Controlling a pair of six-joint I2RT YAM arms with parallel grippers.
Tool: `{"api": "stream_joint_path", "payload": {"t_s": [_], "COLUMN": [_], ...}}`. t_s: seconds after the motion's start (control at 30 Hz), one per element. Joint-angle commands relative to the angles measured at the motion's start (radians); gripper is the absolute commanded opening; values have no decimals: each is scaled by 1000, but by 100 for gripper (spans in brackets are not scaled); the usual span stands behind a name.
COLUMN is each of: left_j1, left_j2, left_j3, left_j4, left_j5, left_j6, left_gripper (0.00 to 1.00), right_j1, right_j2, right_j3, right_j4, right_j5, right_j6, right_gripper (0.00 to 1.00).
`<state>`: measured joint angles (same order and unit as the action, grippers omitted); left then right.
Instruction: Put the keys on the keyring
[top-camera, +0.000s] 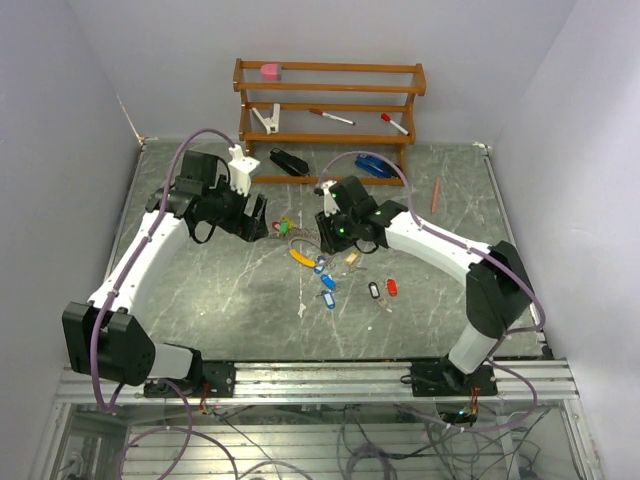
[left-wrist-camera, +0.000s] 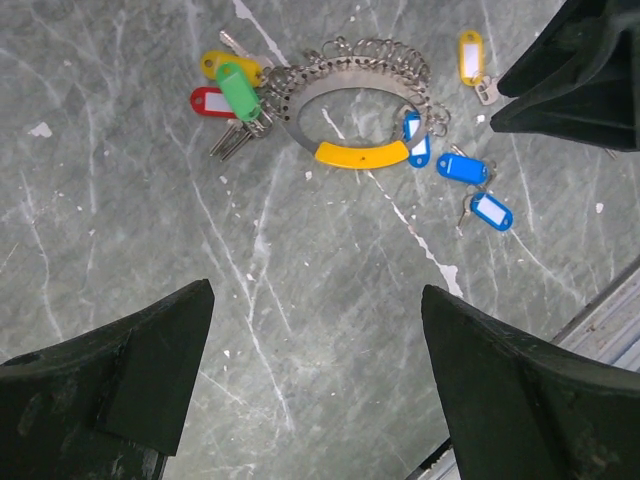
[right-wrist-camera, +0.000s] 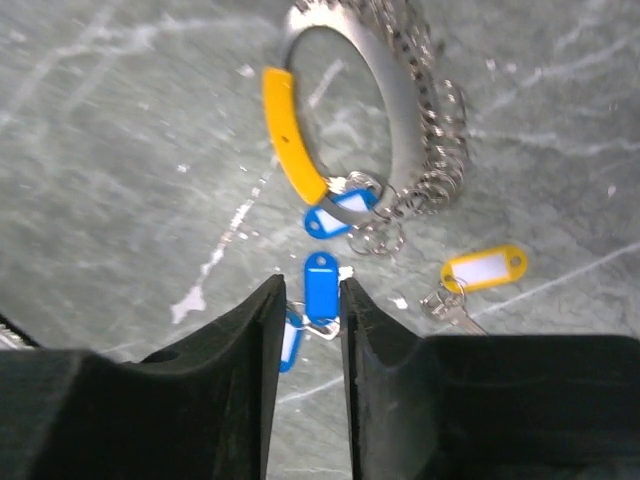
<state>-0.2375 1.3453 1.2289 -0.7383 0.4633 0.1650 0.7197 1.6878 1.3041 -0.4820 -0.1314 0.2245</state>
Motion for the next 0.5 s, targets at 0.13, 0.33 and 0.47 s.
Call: {"api": "stream_joint_path", "payload": {"t_s": [0.13, 0.33, 0.47], "left_j1": [0, 0, 1], "left_j2": [-23, -30, -32], "left_j3": [-37, -61, -69], "left_j4": [46, 54, 57], "left_j5": [-51, -64, -70], "left_j6": [14, 16, 18], "left_gripper": [96, 96, 96], "right_j1": [-4, -2, -3], "right_j2": [116, 119, 127], "right_j3": [-8, -48, -70], "right_j4": [-62, -26, -14], "right_j5": [66, 81, 100], "right_j6": [7, -10, -42], "right_gripper": [34, 43, 42]}}
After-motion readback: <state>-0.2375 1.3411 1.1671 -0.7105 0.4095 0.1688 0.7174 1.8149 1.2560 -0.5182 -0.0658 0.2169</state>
